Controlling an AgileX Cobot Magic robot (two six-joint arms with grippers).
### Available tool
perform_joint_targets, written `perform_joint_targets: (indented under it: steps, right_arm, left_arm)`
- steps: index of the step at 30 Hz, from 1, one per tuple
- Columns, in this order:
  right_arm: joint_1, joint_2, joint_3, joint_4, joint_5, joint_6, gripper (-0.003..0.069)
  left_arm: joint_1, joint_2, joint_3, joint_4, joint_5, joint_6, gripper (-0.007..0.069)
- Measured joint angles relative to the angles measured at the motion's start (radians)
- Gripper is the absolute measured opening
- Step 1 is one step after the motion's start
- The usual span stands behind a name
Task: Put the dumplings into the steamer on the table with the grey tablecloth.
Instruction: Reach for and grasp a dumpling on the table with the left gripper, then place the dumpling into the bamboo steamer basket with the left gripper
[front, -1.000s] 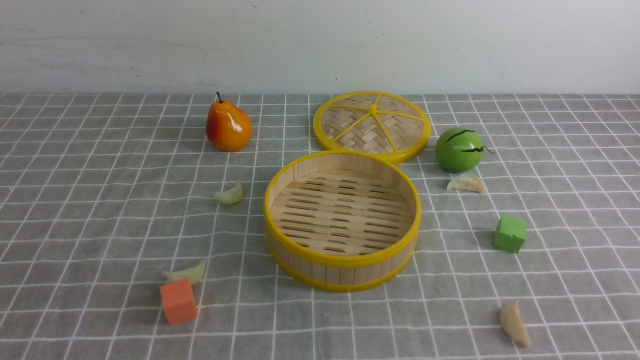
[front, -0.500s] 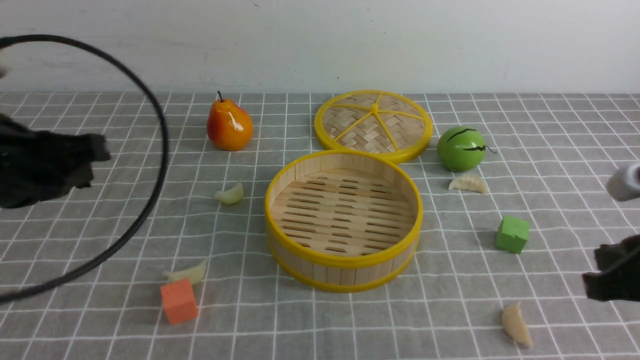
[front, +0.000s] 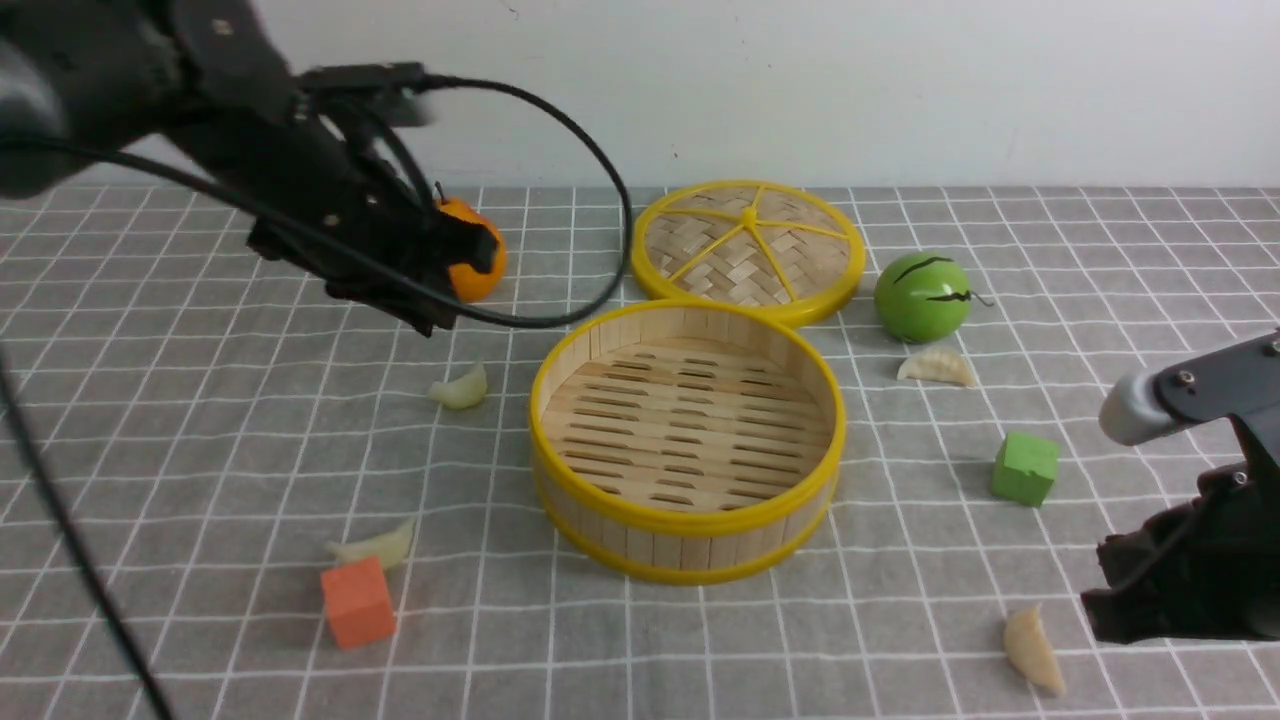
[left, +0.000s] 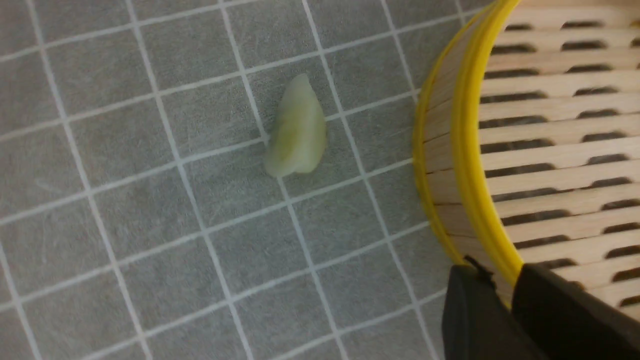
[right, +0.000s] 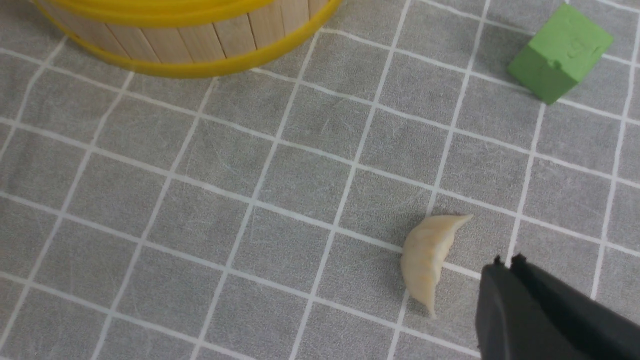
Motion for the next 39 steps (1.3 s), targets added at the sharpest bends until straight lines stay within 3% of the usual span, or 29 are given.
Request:
perform_joint_targets:
  steps: [5, 10, 17, 23, 32, 37, 39]
  right_arm:
    - [0.000, 0.000, -0.001, 0.015, 0.005, 0.000, -0.0004]
    - [0.000, 0.000, -0.001, 0.051, 0.006, -0.008, -0.0004]
    - [0.000, 0.000, -0.001, 0.139, 0.006, -0.083, -0.0003]
    - [0.000, 0.000, -0.001, 0.257, 0.006, -0.209, -0.0003]
    - [0.000, 0.000, -0.001, 0.360, 0.006, -0.312, -0.0003]
    - [0.000, 0.000, -0.001, 0.369, 0.005, -0.318, -0.0003]
    - [0.000, 0.000, -0.001, 0.370, -0.007, -0.318, -0.0003]
  left_arm:
    - [-0.053, 0.290, -0.336, 0.196, 0.185, -0.068, 0.0364]
    - [-0.053, 0.455, -0.515, 0.239, 0.253, -0.075, 0.0458]
    - [-0.053, 0.527, -0.565, 0.269, 0.246, -0.066, 0.0428]
    - [-0.053, 0.579, -0.570, 0.302, 0.227, -0.080, 0.0245]
    - [-0.053, 0.573, -0.612, 0.307, 0.260, -0.175, 0.0248]
    - [-0.054, 0.491, -0.686, 0.180, 0.274, -0.214, 0.0248]
    - [-0.071, 0.444, -0.705, 0.007, 0.272, -0.219, 0.0248]
